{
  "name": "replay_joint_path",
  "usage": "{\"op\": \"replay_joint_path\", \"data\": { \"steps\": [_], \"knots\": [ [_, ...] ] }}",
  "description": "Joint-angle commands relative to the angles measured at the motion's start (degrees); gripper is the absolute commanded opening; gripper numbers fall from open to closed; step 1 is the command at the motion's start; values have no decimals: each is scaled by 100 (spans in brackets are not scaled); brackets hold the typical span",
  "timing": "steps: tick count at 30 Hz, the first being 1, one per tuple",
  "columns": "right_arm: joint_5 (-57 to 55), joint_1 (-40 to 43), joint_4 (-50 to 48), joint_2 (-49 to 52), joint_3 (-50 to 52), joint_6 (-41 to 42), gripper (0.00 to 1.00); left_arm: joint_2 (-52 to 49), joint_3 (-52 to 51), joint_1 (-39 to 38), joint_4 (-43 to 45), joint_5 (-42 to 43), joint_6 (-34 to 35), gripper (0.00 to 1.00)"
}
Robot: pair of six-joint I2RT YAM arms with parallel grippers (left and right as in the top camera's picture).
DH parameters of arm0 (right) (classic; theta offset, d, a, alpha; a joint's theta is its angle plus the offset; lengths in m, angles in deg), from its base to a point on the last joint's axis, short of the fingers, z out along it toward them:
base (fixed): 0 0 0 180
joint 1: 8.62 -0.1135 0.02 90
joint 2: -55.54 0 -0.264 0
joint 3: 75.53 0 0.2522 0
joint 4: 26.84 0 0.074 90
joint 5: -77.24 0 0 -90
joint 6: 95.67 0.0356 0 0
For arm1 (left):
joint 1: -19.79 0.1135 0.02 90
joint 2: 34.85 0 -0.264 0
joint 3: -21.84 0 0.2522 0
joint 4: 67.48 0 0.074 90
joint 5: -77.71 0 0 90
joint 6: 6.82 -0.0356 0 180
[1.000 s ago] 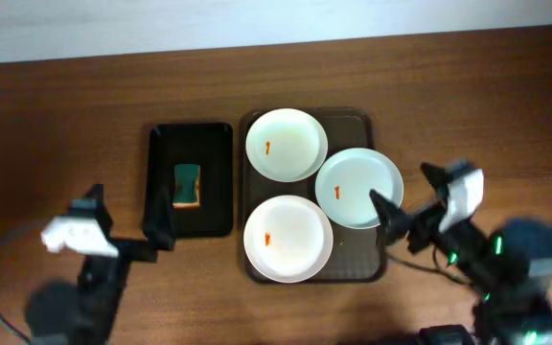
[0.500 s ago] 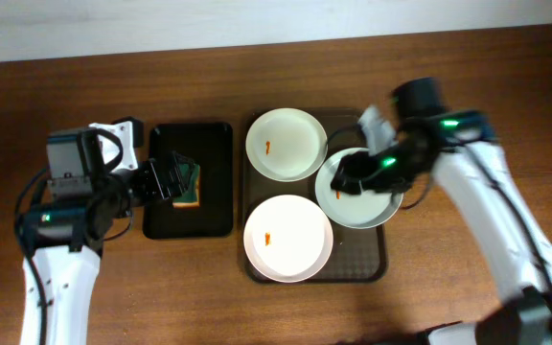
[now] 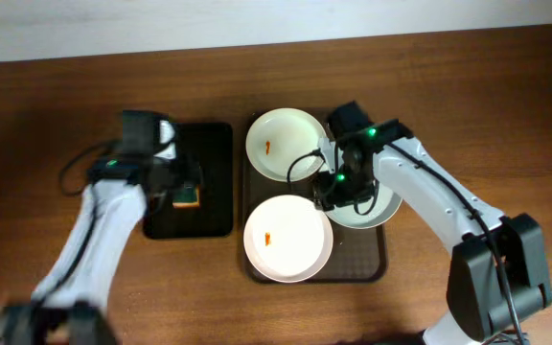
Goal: Clean dirty plates on tray and stack at the side
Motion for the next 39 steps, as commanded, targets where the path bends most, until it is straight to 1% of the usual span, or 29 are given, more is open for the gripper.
{"op": "replay_joint_path", "data": {
  "steps": [1, 3, 6, 7, 8, 9, 11, 13, 15, 16, 17, 18, 20, 21, 22, 23, 24, 25, 26, 28, 31, 32, 33, 34, 36, 38, 39],
  "knots": [
    [-74, 42, 59, -380, -332, -44, 52, -1016, 50, -120, 461, -306, -127, 59],
    [-72, 42, 59, -411, -341, -42, 53, -1342, 50, -120, 614, -448, -127, 58],
    [-76, 42, 20, -409, -341, -42, 53, -1954, 50, -127, 929, -581, -125, 43],
    [-76, 42, 17, -409, -339, -42, 53, -2129, 50, -136, 994, -577, -125, 32],
    [-74, 42, 20, -409, -341, -42, 53, -2297, 50, -142, 990, -570, -125, 11],
    [-74, 42, 31, -409, -339, -39, 53, -2354, 50, -142, 962, -494, -125, 0],
    [-74, 42, 39, -409, -341, -42, 53, -2247, 221, -142, 723, -345, -122, 0],
    [-76, 42, 37, -409, -341, -42, 54, -1996, 688, -142, 92, -275, -122, 0],
    [-74, 42, 42, -409, -341, -39, 54, -1709, 1106, -142, -450, -284, -125, 26],
    [-74, 42, 42, -409, -341, -39, 54, -1679, 1115, -142, -457, -310, -125, 37],
    [-74, 42, 42, -409, -341, -39, 54, -1707, 1071, -142, -479, -509, -125, 51],
    [-74, 42, 46, -409, -341, -39, 57, -1711, 986, -142, -476, -562, -122, 53],
    [-74, 42, 61, -409, -341, -39, 58, -1720, 664, -142, -367, -577, -120, 53],
    [-74, 42, 61, -409, -341, -39, 58, -1731, 461, -144, -175, -573, -120, 52],
    [-74, 42, 59, -409, -341, -39, 59, -1733, 260, -155, 44, -533, -120, 47],
    [-74, 42, 61, -409, -341, -39, 59, -1733, 66, -170, 258, -461, -83, 39],
    [-74, 42, 61, -409, -341, -39, 59, -1733, -105, -181, 444, -205, -83, 28],
    [-74, 42, 61, -409, -341, -39, 59, -1733, -201, -179, 518, -24, -81, 8],
    [-74, 42, 63, -409, -341, -37, 59, -1733, -208, -181, 507, 15, -81, 0],
    [-74, 42, 63, -409, -341, -37, 59, -1718, -116, -179, 402, 85, -81, 0],
    [-74, 42, 66, -409, -341, -37, 59, -1670, 402, -101, -72, 72, -81, 0],
    [-74, 42, 66, -409, -341, -37, 59, -1659, 721, -68, -326, 66, -83, 4],
    [-74, 42, 66, -409, -341, -37, 59, -1659, 922, -61, -442, 66, -85, 20],
    [-72, 42, 63, -409, -341, -37, 59, -1659, 1003, -63, -455, 66, -83, 33],
    [-74, 42, 61, -409, -341, -37, 61, -1700, 962, -68, -455, 26, -83, 43],
    [-74, 42, 61, -409, -341, -37, 64, -1766, 807, -68, -317, -197, -85, 45],
    [-74, 42, 63, -409, -339, -37, 64, -1867, 643, -72, -50, -210, -83, 41]
  ]
}}
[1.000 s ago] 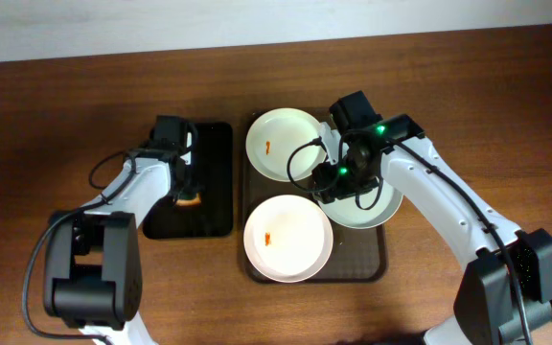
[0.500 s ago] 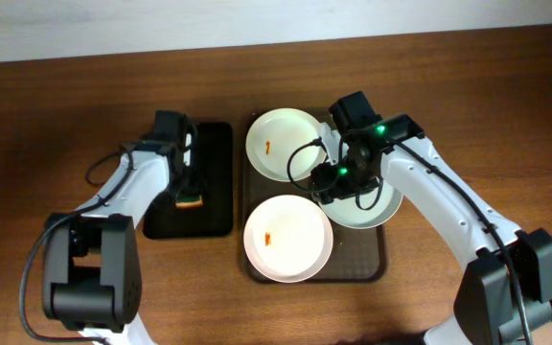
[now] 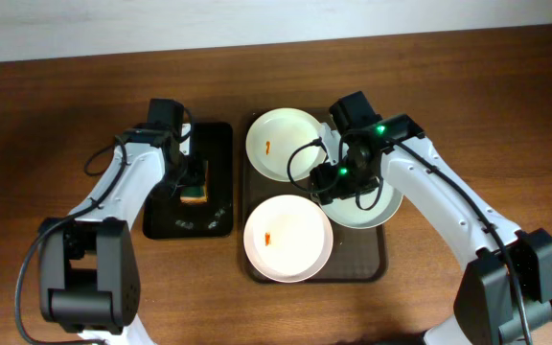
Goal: Clean dirty plates on tray and stack at the side
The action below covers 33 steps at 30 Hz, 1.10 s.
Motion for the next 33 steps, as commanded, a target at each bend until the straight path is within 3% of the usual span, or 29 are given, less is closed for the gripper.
{"op": "replay_joint_path", "data": {
  "steps": [1, 2, 4, 9, 12, 13, 14, 18, 21, 24, 33],
  "knots": [
    [-52, 42, 4, -96, -101, -7, 64, -184, -354, 2, 494, -90, -33, 37],
    [-52, 42, 4, -96, -98, 15, 64, -289, -437, -17, 664, 37, -33, 29],
    [-52, 42, 15, -96, -98, 15, 64, -490, -463, -48, 732, 92, -33, 0],
    [-92, 155, 24, -96, -98, 284, 64, -334, -116, -50, 157, 133, -35, 0],
    [-66, 894, 28, -96, -98, 632, 61, 39, 782, -74, -769, 299, -35, 0],
    [289, 1502, 50, -96, -98, 634, 58, 162, 1084, -118, -968, 520, -37, 0],
    [1506, 2017, 63, -90, -98, -232, 58, 310, 1436, -284, -1086, 557, -31, 0],
    [1665, 1902, -321, -72, -98, -614, 57, 308, 1510, -470, -442, 1147, 11, 0],
    [507, 1530, -1113, 17, -105, 87, 49, 308, 1510, -761, 269, 1154, 275, 0],
    [323, 1196, -1727, 232, -114, 160, 49, 308, 1510, -940, 490, 907, 496, 0],
    [-2, 1078, -3971, 1818, -116, -42, 50, 168, 1510, -1150, 1172, 894, 750, 0]
  ]
}}
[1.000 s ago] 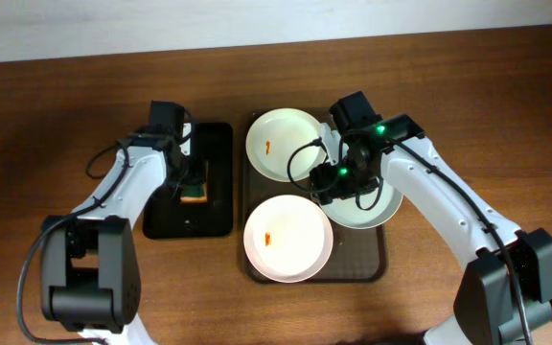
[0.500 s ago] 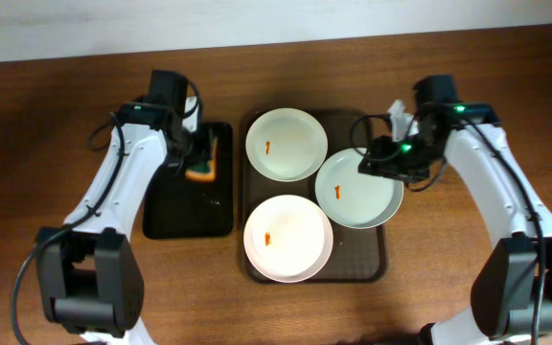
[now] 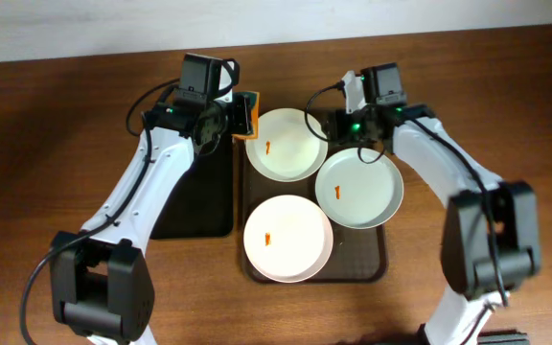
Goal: Clean dirty plates on tray and stack at the side
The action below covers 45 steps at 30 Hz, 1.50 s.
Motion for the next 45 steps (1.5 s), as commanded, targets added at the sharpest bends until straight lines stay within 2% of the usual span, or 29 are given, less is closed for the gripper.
{"op": "replay_joint_path", "data": {
  "steps": [1, 4, 6, 9, 10, 11, 12, 18, 21, 26, 31, 33, 37, 40, 45],
  "knots": [
    [-44, 4, -389, 632, -59, -197, 49, -81, 118, -149, 85, -9, 98, 0],
    [151, 4, -529, 876, -59, -278, 45, -291, 118, -210, 92, -13, 96, 0],
    [179, 2, -420, 916, -59, -273, 37, -400, 118, -260, 122, -83, 96, 0],
    [188, -24, -275, 918, -59, -271, 18, -597, 118, -332, 181, -92, 98, 0],
    [186, -28, -260, 918, -59, -254, 15, -647, 118, -350, 184, -90, 101, 0],
    [9, -28, -225, 918, -59, -4, 7, -721, 118, -382, 203, -92, 98, 0],
    [-186, -28, -190, 918, -59, 234, 6, -761, 118, -396, 225, -90, 98, 0],
    [-564, -28, -136, 916, -59, 1016, 4, -1008, 118, -516, 459, -85, 234, 0],
    [-595, -28, -138, 916, -59, 1045, 4, -1169, 118, -673, 570, -87, 339, 0],
    [-605, -28, -116, 916, -59, 1045, 4, -1694, 118, -925, 1163, 52, 1029, 0],
    [-603, -28, -76, 916, -59, 1047, 4, -2083, 118, -942, 1268, 50, 1123, 0],
    [-603, -28, -31, 916, -59, 1047, 4, -2166, 118, -938, 1220, -299, 1027, 0],
    [-603, -28, 122, 916, -59, 1045, 4, -2269, 120, -925, 837, -1821, 584, 0],
    [-603, -28, 177, 916, -59, 1047, 4, -2269, 286, -916, 608, -2389, 527, 0],
    [-603, -28, 190, 916, -59, 1045, 4, -2269, 393, -916, 142, -3532, 42, 0]
  ]
}}
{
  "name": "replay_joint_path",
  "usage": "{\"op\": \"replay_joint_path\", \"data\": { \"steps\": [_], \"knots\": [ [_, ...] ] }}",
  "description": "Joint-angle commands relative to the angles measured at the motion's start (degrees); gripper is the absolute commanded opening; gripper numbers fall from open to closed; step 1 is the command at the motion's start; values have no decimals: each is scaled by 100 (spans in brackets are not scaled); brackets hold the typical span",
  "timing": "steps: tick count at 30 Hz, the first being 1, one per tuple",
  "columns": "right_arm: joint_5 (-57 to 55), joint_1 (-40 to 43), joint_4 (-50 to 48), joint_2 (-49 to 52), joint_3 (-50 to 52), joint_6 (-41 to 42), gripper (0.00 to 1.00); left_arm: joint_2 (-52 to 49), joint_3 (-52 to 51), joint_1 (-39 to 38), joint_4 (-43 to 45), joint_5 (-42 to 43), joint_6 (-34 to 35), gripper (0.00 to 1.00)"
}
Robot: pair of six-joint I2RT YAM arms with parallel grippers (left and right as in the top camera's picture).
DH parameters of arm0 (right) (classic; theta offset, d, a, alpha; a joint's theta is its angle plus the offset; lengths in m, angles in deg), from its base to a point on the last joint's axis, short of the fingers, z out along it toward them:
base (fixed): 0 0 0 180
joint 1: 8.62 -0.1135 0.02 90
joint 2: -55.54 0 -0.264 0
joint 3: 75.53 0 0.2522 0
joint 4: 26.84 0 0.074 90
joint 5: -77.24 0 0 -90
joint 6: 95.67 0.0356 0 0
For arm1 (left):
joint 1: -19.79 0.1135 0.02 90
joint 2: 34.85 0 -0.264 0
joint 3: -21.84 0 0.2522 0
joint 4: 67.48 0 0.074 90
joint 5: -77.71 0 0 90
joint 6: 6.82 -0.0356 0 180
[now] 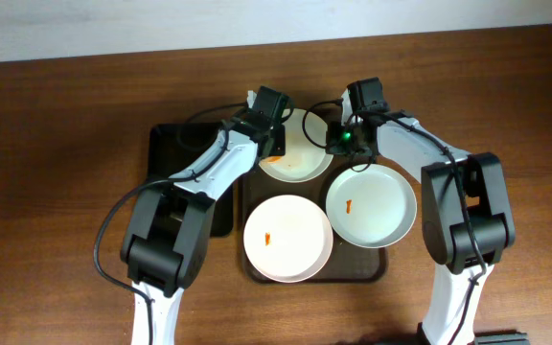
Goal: Clean dirty plates on tray and stack at the side
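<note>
Three white plates lie on the brown tray (383, 261). My left gripper (272, 144) is low over the left part of the top plate (300, 158), shut on the sponge, which it mostly hides. My right gripper (337, 144) sits at that plate's right rim; its fingers are hidden under the wrist. The right plate (377, 216) and the front plate (295, 244) each carry a small orange scrap.
A black tray (175, 182) lies left of the brown tray, partly under my left arm. Cables loop above the top plate. Bare brown tabletop surrounds both trays.
My left gripper with the sponge went from the black tray's back right corner onto the top plate. The right gripper dropped to that plate's right rim. The right plate now lies farther right and nearer.
My left gripper was over the sponge on the black tray, then low on it, then held it lifted at the tray's back corner, and now has it on the top plate. My right gripper was between the plates, then behind them, now at the top plate's rim.
</note>
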Motion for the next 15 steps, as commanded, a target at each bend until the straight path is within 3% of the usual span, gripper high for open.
{"op": "replay_joint_path", "data": {
  "steps": [1, 6, 15],
  "knots": [
    [-308, -9, 136, 20, 17, 15, 4, -260, 50, 94, -330, -1368, -391, 0],
    [-308, -2, 201, 20, 17, 15, 4, -260, 918, 94, -1200, -1851, -385, 0],
    [-304, 2, 214, 9, 13, -107, 4, -258, 2959, 216, -4083, -1526, -361, 0]
  ]
}}
